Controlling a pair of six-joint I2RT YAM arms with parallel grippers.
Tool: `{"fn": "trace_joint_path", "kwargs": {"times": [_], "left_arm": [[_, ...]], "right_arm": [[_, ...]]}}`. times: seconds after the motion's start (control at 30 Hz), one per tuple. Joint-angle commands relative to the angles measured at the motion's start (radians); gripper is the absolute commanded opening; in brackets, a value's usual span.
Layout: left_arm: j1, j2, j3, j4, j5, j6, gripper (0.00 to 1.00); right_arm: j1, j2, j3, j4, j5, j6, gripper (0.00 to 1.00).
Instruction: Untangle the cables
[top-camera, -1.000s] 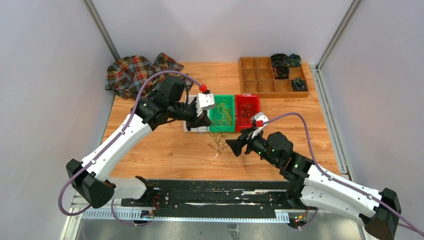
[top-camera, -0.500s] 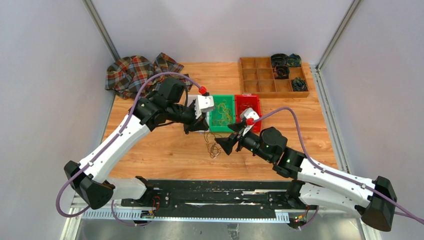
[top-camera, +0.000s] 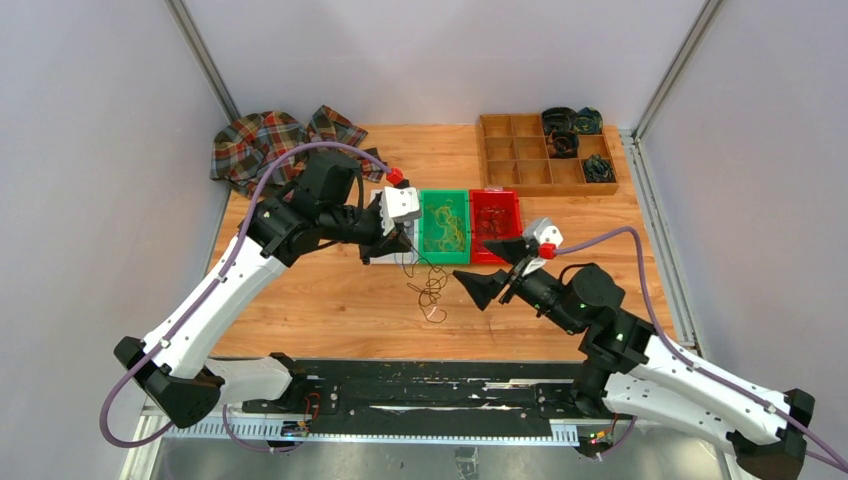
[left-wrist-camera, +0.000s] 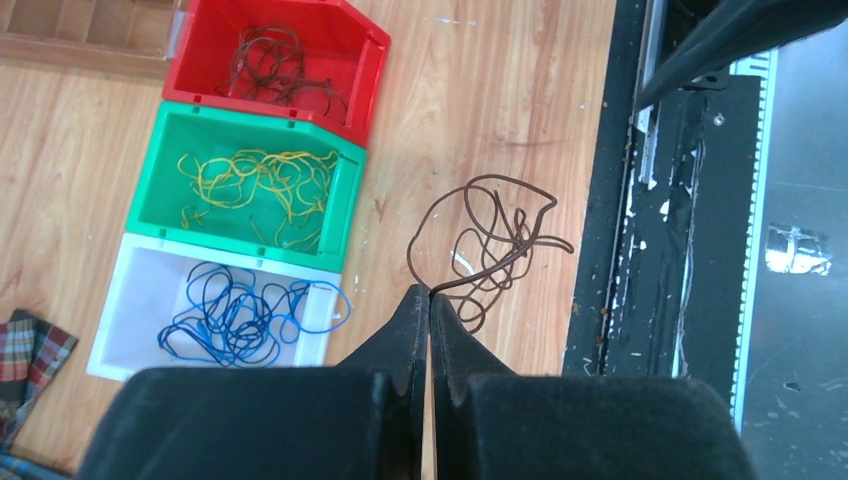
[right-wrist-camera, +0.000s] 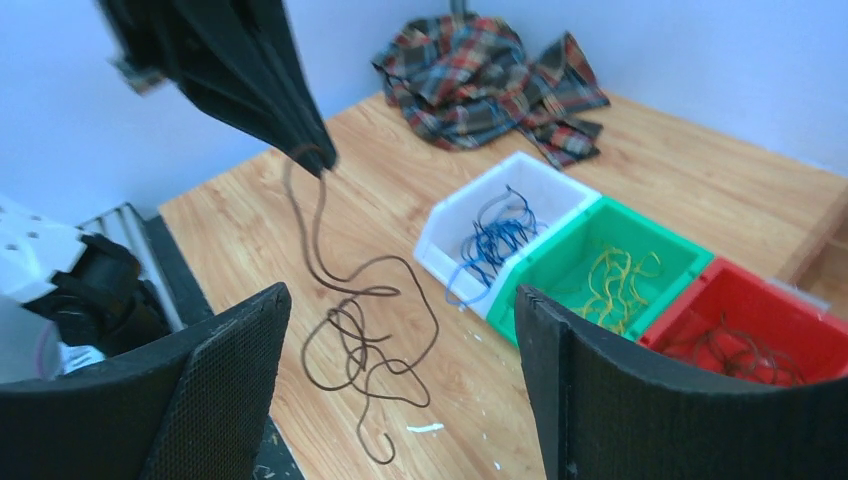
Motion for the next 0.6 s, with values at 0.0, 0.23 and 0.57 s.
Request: {"fn": "trace_joint_path", "kwargs": {"times": [0.0, 0.23, 0.57], "left_arm": [[-0.010, -0.017, 0.028, -0.015, -0.025, 0.018, 0.01], [-0.010, -0.016, 0.039, -0.015, -0.030, 0.005, 0.01], [-0.012, -0.023, 0.063, -0.082, -0.006, 0.042, 0.01]], "right_arm": [[0.016, -0.017, 0.068, -0.067, -0.080, -0.046, 0.82], [0.053, 0.163, 0.147, 0.004, -0.141, -0.078, 0.82], [0.059, 0.361, 0.166, 0.147, 0.182, -0.109, 0.69]]}}
